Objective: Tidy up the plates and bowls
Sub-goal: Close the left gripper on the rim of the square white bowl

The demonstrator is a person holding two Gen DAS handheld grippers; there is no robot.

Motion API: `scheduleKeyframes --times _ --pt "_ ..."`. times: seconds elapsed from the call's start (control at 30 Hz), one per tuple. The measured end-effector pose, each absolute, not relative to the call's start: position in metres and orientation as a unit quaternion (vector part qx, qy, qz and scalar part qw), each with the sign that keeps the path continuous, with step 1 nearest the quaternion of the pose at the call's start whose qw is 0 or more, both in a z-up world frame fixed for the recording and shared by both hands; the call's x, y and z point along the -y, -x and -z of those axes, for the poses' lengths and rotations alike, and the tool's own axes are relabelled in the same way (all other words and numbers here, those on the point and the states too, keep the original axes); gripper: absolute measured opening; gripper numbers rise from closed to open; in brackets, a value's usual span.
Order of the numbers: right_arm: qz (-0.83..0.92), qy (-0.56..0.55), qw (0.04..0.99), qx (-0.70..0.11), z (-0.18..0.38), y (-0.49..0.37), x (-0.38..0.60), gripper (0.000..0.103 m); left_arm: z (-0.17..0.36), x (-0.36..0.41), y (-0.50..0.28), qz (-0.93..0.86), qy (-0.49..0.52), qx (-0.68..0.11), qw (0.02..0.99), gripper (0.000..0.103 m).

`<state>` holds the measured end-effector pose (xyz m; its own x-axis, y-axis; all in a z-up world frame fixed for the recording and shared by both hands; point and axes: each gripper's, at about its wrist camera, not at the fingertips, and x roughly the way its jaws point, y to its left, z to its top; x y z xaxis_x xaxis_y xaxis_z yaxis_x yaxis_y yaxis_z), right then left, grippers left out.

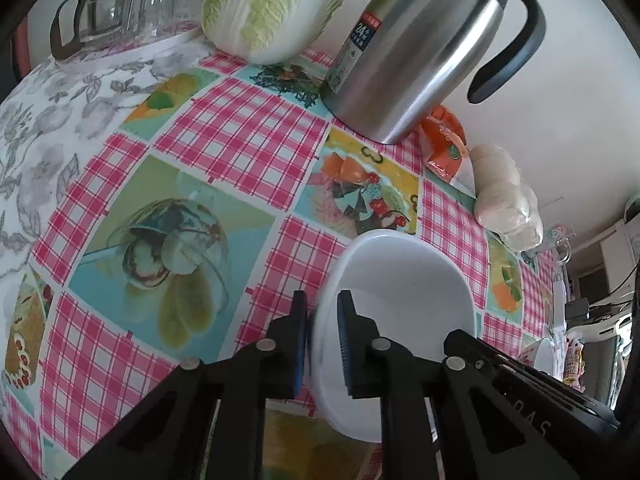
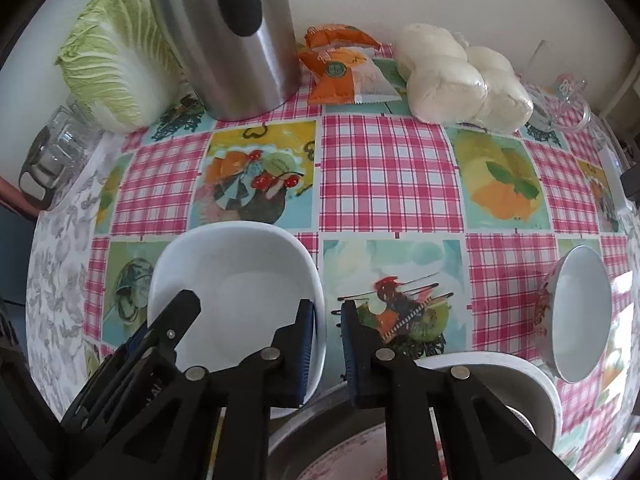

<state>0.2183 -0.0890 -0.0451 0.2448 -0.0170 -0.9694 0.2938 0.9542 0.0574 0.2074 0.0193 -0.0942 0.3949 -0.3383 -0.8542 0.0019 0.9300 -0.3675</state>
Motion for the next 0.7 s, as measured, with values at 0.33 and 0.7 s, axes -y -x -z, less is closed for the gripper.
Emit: scheduleKeyframes --times 0.33,0.7 --pt "0.093 -0.108 0.774 -0.617 0.057 -0.228 0.083 0.010 0.116 -0.019 -0.212 0.096 0.161 -0.564 0.804 0.014" --pt "0.081 -0.100 0.779 -0.614 0.054 -0.231 0.081 0.009 0.113 -0.022 -0.211 0.097 0.161 -0.561 0.806 0.011"
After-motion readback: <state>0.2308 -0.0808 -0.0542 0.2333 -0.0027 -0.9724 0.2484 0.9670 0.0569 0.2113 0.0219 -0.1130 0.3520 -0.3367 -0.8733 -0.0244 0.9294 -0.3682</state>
